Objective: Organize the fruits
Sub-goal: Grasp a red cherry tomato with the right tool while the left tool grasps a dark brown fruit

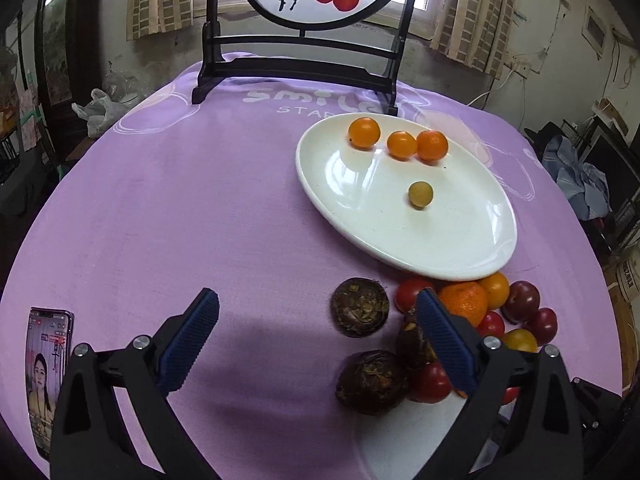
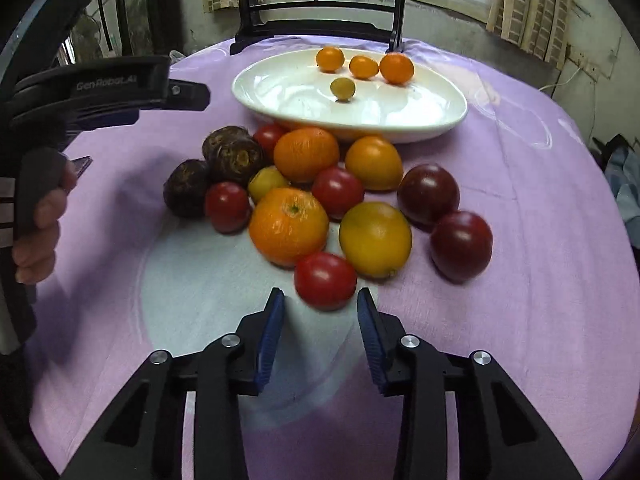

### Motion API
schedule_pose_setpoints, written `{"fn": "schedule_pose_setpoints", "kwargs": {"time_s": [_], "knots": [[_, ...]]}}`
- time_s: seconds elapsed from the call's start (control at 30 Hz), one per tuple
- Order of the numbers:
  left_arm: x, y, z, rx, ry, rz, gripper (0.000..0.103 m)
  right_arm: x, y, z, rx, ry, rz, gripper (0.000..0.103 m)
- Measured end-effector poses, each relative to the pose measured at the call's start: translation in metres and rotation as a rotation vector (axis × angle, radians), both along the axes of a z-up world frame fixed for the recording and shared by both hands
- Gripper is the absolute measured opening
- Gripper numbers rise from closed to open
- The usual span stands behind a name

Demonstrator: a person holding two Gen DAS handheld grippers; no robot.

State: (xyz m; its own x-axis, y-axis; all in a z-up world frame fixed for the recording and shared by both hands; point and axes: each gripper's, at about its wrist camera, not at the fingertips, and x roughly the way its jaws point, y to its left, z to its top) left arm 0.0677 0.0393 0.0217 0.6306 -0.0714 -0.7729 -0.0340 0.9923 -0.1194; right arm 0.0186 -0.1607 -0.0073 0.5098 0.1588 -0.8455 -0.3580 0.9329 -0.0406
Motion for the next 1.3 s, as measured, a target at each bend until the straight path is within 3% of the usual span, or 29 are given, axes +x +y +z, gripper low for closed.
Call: {"fn": "schedule_pose_setpoints", "kwargs": {"time_s": [0.23,0.5,0.7,0.9,0.97,1.07,1.13,1.3], "knots": [[0.002,0.013,0.002,-0.054,0.019,0.009,0.097,0.011,0.009,0.001,-0.038,0.005,-0.014,0.032],[-0.018,-0.014,-0.003,0.030,0.034,-0.106,0.097,0.002,-0.011,0.007,0.064,-0.010,0.009,0.030],[-0.040,-0.015,-0.027,0.071,0.089,-0.167,0.097,0.000,-0.011,0.009,0.059,-0.011,0.008,0.030],[-0.043,-0.025,-0.029,0.097,0.081,-0.202,0.097,0.000,-0.015,0.009,0.062,-0.007,-0.008,0.030],[-0.042,-0.034,-0.033,0.136,0.089,-0.211,0.096,-0.001,-0.018,0.014,0.074,-0.020,-0.010,0.030],[-0.041,-0.043,-0.037,0.187,0.082,-0.213,0.077,-0.007,-0.020,0.024,0.106,-0.049,0.001,0.030],[-0.037,-0.048,-0.043,0.201,0.109,-0.219,0.077,-0.009,-0.021,0.027,0.113,-0.058,0.006,0.030],[-0.031,-0.053,-0.044,0.222,0.079,-0.226,0.074,-0.013,-0.021,0.031,0.123,-0.067,0.015,0.030]]}}
